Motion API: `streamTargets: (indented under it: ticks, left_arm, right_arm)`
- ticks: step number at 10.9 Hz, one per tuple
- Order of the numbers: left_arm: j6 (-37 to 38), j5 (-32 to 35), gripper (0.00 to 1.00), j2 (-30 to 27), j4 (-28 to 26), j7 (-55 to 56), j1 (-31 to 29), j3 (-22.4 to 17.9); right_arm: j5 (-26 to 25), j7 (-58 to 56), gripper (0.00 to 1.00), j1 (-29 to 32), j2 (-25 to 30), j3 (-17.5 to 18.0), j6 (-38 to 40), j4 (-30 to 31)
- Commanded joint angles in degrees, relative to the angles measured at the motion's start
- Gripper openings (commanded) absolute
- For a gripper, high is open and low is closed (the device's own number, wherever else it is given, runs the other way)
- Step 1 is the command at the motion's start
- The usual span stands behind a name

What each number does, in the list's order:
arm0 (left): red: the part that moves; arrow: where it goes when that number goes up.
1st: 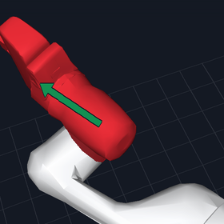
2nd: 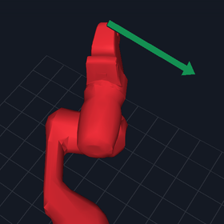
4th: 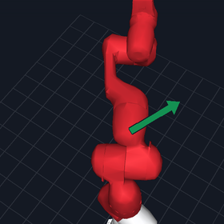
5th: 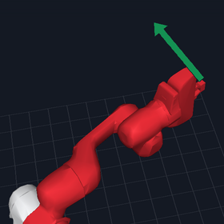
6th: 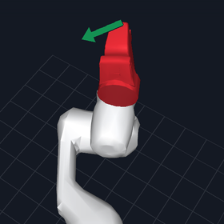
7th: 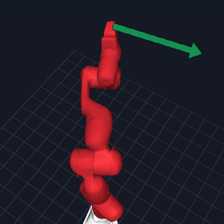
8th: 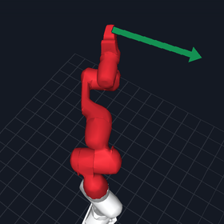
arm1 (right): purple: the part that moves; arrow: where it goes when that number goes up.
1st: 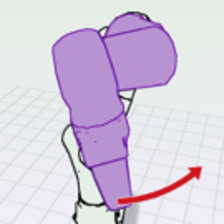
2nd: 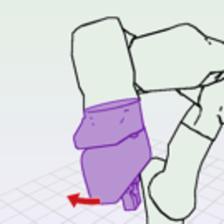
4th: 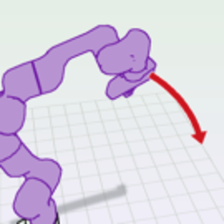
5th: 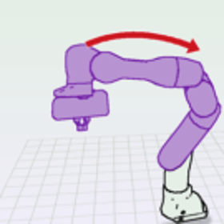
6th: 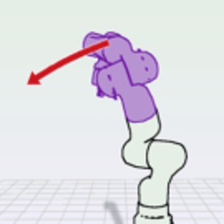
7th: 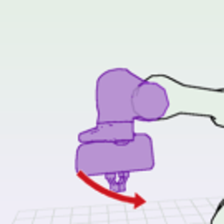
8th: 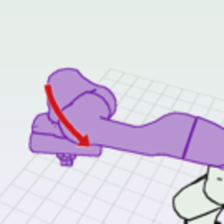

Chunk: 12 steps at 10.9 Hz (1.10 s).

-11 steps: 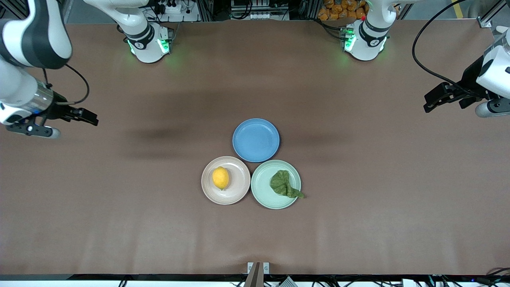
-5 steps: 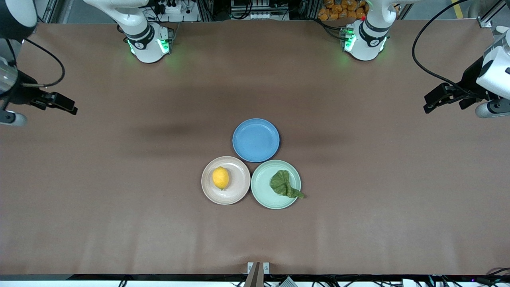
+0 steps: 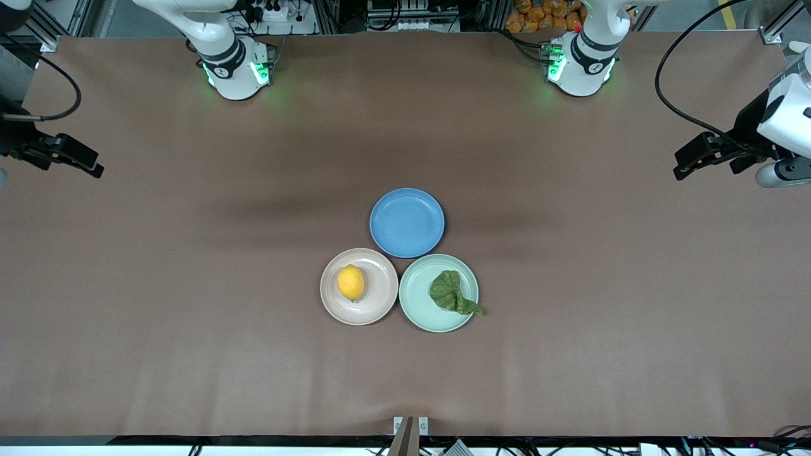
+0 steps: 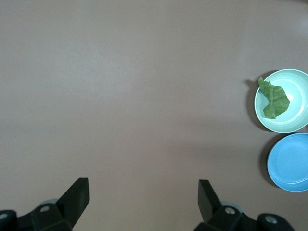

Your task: Place lemon and lettuce in plates

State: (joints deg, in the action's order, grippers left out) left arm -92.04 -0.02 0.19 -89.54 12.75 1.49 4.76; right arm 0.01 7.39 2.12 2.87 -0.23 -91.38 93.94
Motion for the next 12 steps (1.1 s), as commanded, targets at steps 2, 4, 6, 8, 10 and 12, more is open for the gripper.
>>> streamTargets:
  ticks: [2,4,6,8,10,12]
  left_arm:
    - [-0.33,-0.86,1.00,-0.63,-0.19,-1.76,-0.44,-0.10]
    - [-0.15,-0.86,1.00,-0.72,0.07,-2.11,-0.44,-0.28]
    - [-0.15,-0.68,1.00,-0.63,0.25,-2.55,-0.35,-0.37]
    - [-0.15,-0.51,1.00,-0.55,0.42,-3.43,-0.35,-0.37]
    - [-0.24,-0.42,1.00,-0.55,0.42,-3.52,-0.44,-0.37]
    - [-0.24,-0.42,1.00,-0.55,0.51,-3.43,-0.44,-0.46]
  right_arm:
    - [-0.80,0.35,1.00,-0.27,-0.41,0.14,2.34,-4.29]
    - [-0.80,0.25,1.00,-0.54,-0.59,0.06,2.26,-4.99]
    - [-0.71,0.25,1.00,-0.97,-1.73,0.06,2.34,-6.31]
    - [-0.80,0.25,1.00,-1.06,-1.90,0.06,2.34,-6.32]
    - [-0.80,0.34,1.00,-1.06,-3.31,0.06,2.34,-6.23]
    - [-0.62,0.34,1.00,-1.15,-4.02,0.06,2.26,-6.32]
